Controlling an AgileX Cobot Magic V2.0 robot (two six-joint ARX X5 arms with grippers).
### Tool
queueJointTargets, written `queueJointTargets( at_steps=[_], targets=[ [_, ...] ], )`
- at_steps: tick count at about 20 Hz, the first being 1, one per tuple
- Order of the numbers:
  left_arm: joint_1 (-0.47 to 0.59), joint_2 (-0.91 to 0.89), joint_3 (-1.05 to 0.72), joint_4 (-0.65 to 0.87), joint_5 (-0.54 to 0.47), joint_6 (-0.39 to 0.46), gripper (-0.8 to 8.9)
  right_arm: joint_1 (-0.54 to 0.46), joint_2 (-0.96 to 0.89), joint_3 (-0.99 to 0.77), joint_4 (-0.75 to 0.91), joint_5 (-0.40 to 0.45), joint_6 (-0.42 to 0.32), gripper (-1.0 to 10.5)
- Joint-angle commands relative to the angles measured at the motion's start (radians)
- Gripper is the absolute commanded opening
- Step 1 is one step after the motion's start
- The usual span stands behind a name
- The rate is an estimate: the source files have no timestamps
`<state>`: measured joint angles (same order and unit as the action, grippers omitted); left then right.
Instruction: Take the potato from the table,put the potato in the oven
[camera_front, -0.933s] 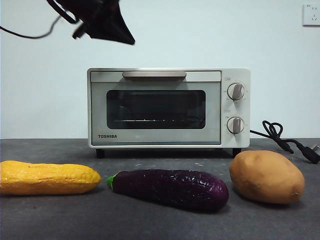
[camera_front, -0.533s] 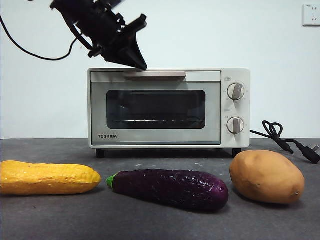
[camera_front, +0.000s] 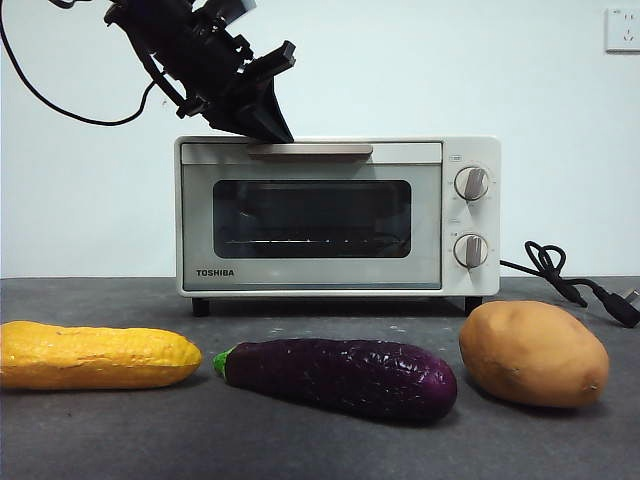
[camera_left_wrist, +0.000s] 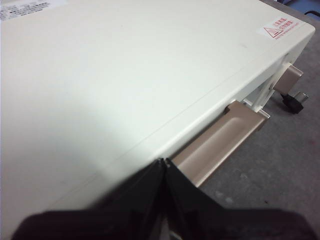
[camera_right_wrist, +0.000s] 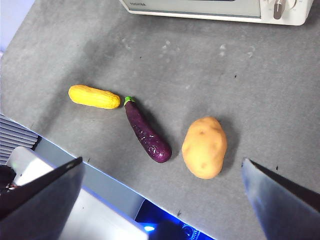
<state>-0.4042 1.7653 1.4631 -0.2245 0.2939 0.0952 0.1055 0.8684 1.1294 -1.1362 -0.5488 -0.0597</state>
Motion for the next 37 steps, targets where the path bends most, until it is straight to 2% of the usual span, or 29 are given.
queueJointTargets(
  at_steps=[1, 8, 14, 24, 32, 36, 37],
  targets=[
    [-0.006, 0.018, -0.002, -0.055, -0.007, 0.038, -0.08, 0.003, 0.000, 0.000, 0.001, 0.000, 0.006, 6.6],
    [-0.035, 0.019, -0.002, -0.169, 0.005, 0.049, -0.08, 0.003, 0.000, 0.000, 0.001, 0.000, 0.006, 6.6],
    [-0.077, 0.019, -0.002, -0.276, 0.053, 0.050, -0.08, 0.003, 0.000, 0.000, 0.001, 0.000, 0.006, 6.6],
    [-0.161, 0.019, -0.002, -0.556, 0.050, 0.048, -0.08, 0.003, 0.002, 0.000, 0.002, 0.000, 0.006, 6.6],
    [-0.163, 0.004, -0.002, -0.555, 0.047, 0.040, -0.08, 0.003, 0.010, 0.000, 0.002, 0.002, 0.010, 6.6],
    [-0.129, -0.093, -0.002, -0.550, 0.045, 0.035, -0.08, 0.021, 0.056, 0.000, 0.001, 0.018, 0.015, 6.6],
    [-0.113, -0.130, -0.002, -0.550, 0.046, 0.035, -0.08, 0.037, 0.076, 0.000, 0.001, 0.047, 0.017, 6.6]
  ],
)
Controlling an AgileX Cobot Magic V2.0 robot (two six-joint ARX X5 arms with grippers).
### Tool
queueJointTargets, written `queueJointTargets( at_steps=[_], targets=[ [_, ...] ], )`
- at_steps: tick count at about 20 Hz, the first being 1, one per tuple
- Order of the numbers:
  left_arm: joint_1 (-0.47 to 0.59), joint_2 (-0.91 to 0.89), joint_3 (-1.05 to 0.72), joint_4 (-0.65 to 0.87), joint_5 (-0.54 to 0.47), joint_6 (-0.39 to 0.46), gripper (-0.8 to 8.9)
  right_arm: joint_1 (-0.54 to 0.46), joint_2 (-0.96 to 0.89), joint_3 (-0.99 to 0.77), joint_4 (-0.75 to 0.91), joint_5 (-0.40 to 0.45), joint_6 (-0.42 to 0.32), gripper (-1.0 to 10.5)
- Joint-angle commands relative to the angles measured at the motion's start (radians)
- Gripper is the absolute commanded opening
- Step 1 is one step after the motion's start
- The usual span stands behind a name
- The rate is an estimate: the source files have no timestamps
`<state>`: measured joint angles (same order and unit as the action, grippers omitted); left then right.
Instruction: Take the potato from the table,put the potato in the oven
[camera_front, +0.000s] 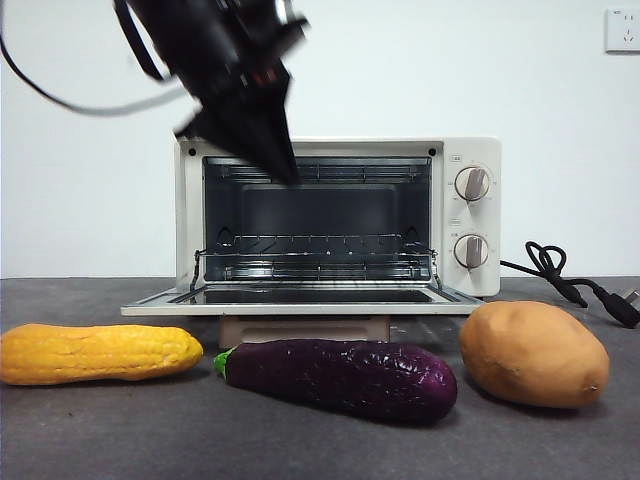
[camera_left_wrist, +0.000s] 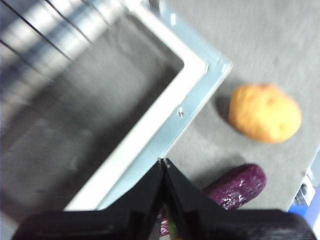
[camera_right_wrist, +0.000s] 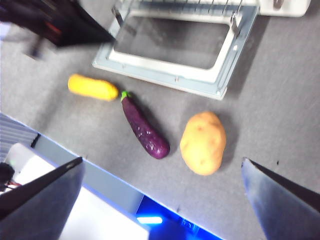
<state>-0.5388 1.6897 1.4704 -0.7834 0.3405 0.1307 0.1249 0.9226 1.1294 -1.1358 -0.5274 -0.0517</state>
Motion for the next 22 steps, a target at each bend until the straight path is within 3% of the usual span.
queueJointTargets(
  at_steps=[1, 10, 13, 20, 22],
  targets=[
    [0.037, -0.097, -0.009, 0.008, -0.001, -0.003, -0.08, 0.039, 0.046, 0.000, 0.000, 0.057, 0.009, 6.6],
    [0.130, -0.513, -0.009, -0.084, -0.041, 0.004, -0.08, 0.220, 0.341, -0.007, 0.057, 0.288, 0.031, 6.6],
    [0.133, -0.579, -0.009, -0.131, -0.087, 0.009, -0.08, 0.240, 0.401, -0.026, 0.105, 0.296, 0.048, 6.6],
    [0.134, -0.660, -0.009, -0.226, -0.087, 0.024, -0.08, 0.306, 0.522, -0.147, 0.281, 0.303, 0.098, 6.6],
    [0.134, -0.659, -0.009, -0.234, -0.084, 0.024, -0.08, 0.325, 0.529, -0.175, 0.332, 0.340, 0.116, 6.6]
  ],
)
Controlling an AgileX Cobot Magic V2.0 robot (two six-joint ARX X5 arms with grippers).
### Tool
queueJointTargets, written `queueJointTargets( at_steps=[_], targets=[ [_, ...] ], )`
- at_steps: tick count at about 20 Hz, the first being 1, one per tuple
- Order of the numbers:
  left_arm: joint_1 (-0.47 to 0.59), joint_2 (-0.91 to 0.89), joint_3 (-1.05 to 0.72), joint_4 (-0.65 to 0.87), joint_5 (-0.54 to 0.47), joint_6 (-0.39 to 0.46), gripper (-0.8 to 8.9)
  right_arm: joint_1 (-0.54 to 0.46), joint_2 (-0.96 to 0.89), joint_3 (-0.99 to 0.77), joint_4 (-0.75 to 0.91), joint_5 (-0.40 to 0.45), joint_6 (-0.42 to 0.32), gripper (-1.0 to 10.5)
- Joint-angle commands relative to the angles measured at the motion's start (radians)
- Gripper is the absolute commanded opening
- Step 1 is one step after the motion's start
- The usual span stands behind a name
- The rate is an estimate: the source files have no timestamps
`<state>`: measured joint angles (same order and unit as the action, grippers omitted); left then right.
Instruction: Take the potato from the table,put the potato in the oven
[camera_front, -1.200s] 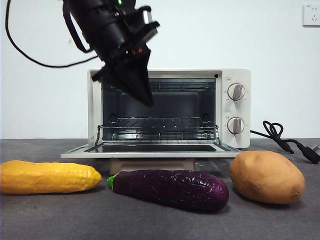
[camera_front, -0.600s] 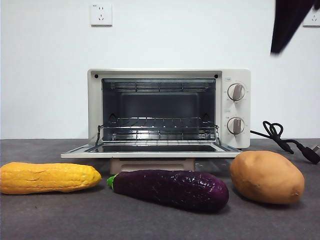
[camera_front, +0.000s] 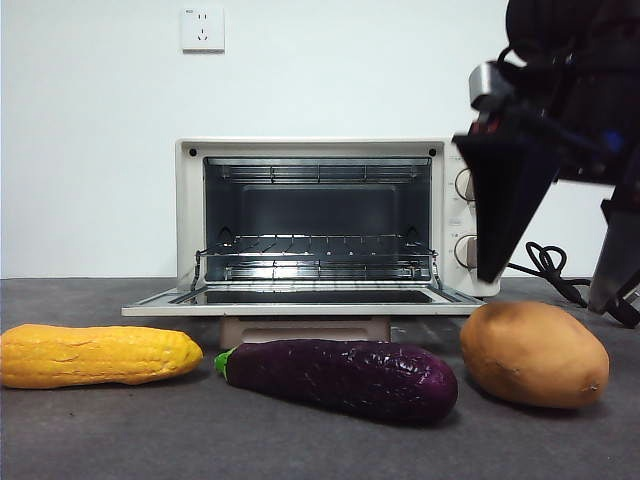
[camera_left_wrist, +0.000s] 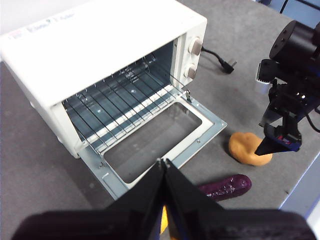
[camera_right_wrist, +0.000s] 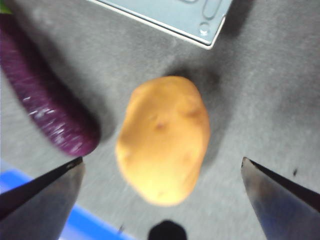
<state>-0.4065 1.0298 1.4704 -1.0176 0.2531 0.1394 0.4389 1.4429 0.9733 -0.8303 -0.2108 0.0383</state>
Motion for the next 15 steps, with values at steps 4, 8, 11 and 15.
queueJointTargets(
  at_steps=[4, 8, 11, 15],
  targets=[
    [0.002, 0.001, -0.009, 0.002, 0.012, 0.015, -0.08, 0.034, 0.053, -0.035, 0.072, 0.063, 0.042, 6.6],
    [0.002, 0.001, -0.009, -0.002, 0.011, 0.015, -0.08, 0.056, 0.114, -0.043, 0.112, 0.063, 0.054, 5.2],
    [0.002, 0.001, -0.009, -0.001, 0.010, 0.015, -0.08, 0.071, 0.116, -0.043, 0.117, 0.062, 0.058, 1.2],
    [0.002, 0.001, -0.009, 0.000, 0.006, 0.019, -0.08, 0.078, 0.092, -0.043, 0.117, 0.061, 0.058, -0.1]
  ],
)
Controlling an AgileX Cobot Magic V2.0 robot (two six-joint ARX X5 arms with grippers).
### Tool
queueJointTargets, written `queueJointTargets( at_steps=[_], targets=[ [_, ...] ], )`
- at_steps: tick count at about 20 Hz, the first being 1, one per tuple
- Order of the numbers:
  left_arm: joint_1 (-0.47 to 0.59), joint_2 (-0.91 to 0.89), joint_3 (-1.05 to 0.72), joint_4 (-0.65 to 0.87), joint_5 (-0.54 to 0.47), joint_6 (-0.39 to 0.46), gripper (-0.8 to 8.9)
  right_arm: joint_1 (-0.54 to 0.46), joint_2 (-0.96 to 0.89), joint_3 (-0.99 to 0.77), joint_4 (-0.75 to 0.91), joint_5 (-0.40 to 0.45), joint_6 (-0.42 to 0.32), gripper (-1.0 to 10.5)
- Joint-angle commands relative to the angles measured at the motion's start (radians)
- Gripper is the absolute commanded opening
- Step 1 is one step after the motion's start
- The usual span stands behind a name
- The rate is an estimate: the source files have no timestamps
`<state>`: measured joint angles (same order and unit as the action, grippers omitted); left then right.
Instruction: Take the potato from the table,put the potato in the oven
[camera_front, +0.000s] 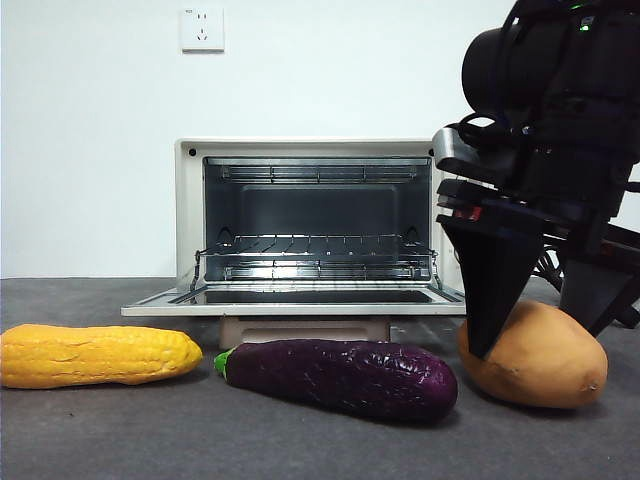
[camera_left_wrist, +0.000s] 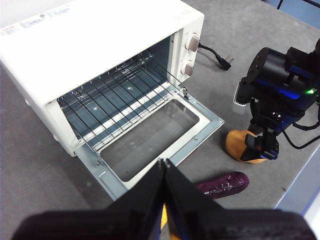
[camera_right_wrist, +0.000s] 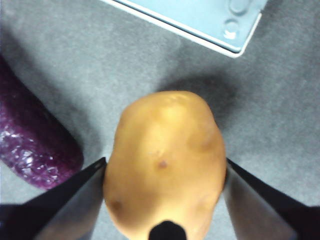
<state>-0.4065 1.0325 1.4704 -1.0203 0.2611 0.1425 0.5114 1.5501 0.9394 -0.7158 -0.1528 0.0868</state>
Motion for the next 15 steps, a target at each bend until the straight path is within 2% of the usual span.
queueJointTargets(
  at_steps=[1, 4, 7, 10, 15],
  targets=[
    [0.002, -0.002, -0.009, 0.003, -0.008, 0.017, -0.08, 0.007, -0.029, -0.009, 0.003, 0.003, 0.011, -0.1],
    [0.002, 0.000, -0.010, 0.006, -0.057, 0.021, -0.08, 0.008, -0.116, -0.009, 0.005, 0.003, 0.029, -0.1],
    [0.002, 0.011, -0.011, 0.000, -0.057, 0.024, -0.08, 0.016, -0.227, -0.009, 0.081, 0.001, 0.064, -0.1],
    [0.002, 0.030, -0.018, 0.001, -0.049, 0.024, -0.08, 0.016, -0.264, -0.008, 0.272, -0.005, 0.127, -0.1],
    [0.002, 0.032, -0.063, 0.005, -0.050, 0.019, -0.08, 0.014, -0.132, -0.006, 0.610, 0.000, 0.240, -0.1]
  ],
)
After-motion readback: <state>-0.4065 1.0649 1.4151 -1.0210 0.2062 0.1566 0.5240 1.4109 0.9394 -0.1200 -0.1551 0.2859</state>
